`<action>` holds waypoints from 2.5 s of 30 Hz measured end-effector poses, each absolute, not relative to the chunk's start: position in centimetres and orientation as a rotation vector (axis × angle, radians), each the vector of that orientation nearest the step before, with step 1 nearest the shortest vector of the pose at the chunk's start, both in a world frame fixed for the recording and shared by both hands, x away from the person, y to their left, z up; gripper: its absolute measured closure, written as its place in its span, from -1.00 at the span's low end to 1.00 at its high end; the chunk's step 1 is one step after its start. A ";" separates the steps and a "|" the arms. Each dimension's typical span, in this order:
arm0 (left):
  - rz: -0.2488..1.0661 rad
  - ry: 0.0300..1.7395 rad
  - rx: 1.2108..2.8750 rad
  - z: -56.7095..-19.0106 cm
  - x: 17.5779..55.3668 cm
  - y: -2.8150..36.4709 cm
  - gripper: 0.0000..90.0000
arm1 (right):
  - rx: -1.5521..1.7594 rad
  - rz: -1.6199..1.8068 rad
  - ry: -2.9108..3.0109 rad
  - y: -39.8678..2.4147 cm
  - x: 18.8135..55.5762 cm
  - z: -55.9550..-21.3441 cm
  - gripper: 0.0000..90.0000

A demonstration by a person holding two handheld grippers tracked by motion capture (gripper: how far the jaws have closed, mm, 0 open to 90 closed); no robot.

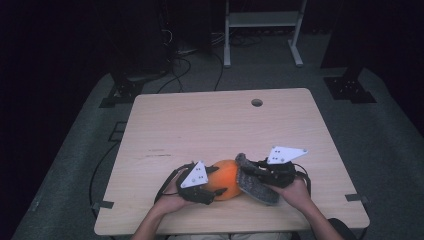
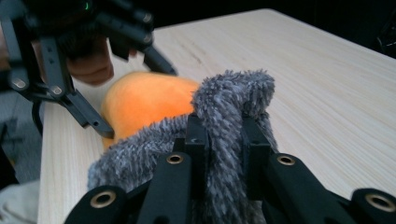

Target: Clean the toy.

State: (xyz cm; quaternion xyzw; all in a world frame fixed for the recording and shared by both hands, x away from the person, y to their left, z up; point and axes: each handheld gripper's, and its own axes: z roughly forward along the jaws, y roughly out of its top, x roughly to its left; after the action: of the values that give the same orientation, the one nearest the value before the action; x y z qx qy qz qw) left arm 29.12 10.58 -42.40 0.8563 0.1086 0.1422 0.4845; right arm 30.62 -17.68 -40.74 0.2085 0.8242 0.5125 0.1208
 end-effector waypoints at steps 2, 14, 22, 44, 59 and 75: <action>0.272 0.313 2.039 -41.9 29.5 11.0 -0.53 | 0.596 1.453 2.430 -17.3 30.8 -41.2 0.70; 0.225 0.387 2.047 -42.4 30.0 11.4 -0.35 | 0.684 1.431 2.446 -19.0 31.4 -41.8 0.70; 0.259 0.325 2.069 -42.4 29.6 11.1 -0.32 | 0.611 1.511 2.447 -18.1 30.8 -41.1 0.70; 0.305 0.319 2.067 -42.5 29.3 10.5 -0.30 | 0.574 1.575 2.427 -18.1 29.7 -40.3 0.70; 0.322 0.338 2.068 -42.3 29.3 9.9 -0.30 | 0.500 1.504 2.450 -16.7 29.1 -40.3 0.70; 0.237 0.352 1.995 -41.3 29.6 10.7 -0.65 | 0.526 1.463 2.441 -17.5 29.4 -40.5 0.70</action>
State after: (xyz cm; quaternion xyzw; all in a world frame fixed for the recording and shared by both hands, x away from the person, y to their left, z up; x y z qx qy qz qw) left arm 29.60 10.65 -41.30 0.8334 0.1472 0.0991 0.5235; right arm 29.43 -17.54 -40.48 0.1805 0.8370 0.5016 0.1234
